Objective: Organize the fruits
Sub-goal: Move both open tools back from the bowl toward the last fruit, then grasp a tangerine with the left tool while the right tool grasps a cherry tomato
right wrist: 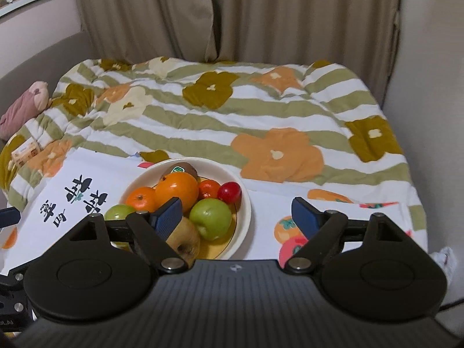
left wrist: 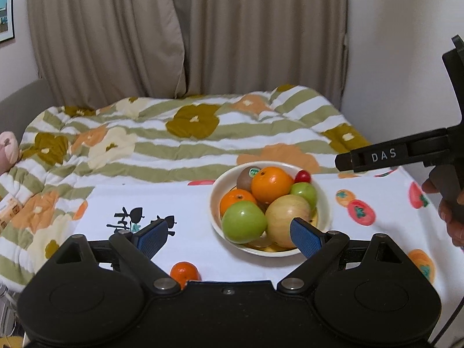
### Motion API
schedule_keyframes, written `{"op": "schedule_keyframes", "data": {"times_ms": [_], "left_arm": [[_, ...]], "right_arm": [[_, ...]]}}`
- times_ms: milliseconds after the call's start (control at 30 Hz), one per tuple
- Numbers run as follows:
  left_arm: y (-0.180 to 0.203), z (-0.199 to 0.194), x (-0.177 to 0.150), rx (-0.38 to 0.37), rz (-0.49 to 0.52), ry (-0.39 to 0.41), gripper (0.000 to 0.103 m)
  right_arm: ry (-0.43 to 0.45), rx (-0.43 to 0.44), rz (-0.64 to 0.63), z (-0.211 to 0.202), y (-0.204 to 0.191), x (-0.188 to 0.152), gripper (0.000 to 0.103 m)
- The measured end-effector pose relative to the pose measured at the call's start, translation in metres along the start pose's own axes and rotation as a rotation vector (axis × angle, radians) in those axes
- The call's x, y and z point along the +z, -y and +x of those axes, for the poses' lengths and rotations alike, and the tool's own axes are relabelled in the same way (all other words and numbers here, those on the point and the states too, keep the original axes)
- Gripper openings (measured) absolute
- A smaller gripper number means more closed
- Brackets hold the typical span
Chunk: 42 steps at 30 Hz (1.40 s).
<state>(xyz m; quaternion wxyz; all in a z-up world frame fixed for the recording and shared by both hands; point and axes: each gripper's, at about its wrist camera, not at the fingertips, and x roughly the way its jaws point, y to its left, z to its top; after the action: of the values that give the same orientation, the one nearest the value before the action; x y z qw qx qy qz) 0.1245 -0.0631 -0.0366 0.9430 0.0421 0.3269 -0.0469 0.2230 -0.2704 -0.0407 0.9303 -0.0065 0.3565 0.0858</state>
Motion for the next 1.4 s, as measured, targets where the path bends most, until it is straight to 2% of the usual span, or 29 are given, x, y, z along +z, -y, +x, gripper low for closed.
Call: {"op": "schedule_keyframes", "data": {"times_ms": [300, 667, 1067, 1267, 1400], "left_arm": [[-0.018, -0.031, -0.013, -0.084, 0.034, 0.034, 0.096], [-0.053, -0.037, -0.030, -0.144, 0.069, 0.018, 0.096], [-0.074, 0.031, -0.045, -0.162, 0.199, -0.082, 0.094], [-0.073, 0.067, -0.054, -0.169, 0.299, -0.133, 0.087], [-0.066, 0.086, -0.060, -0.172, 0.364, -0.153, 0.075]], "right_arm": [[0.004, -0.089, 0.069, -0.050, -0.025, -0.029, 0.098], [-0.011, -0.164, 0.152, -0.071, -0.054, -0.063, 0.098], [-0.049, -0.215, 0.237, -0.050, -0.074, -0.114, 0.098], [-0.077, -0.228, 0.273, -0.033, -0.077, -0.134, 0.098], [-0.090, -0.239, 0.285, -0.022, -0.077, -0.141, 0.098]]}}
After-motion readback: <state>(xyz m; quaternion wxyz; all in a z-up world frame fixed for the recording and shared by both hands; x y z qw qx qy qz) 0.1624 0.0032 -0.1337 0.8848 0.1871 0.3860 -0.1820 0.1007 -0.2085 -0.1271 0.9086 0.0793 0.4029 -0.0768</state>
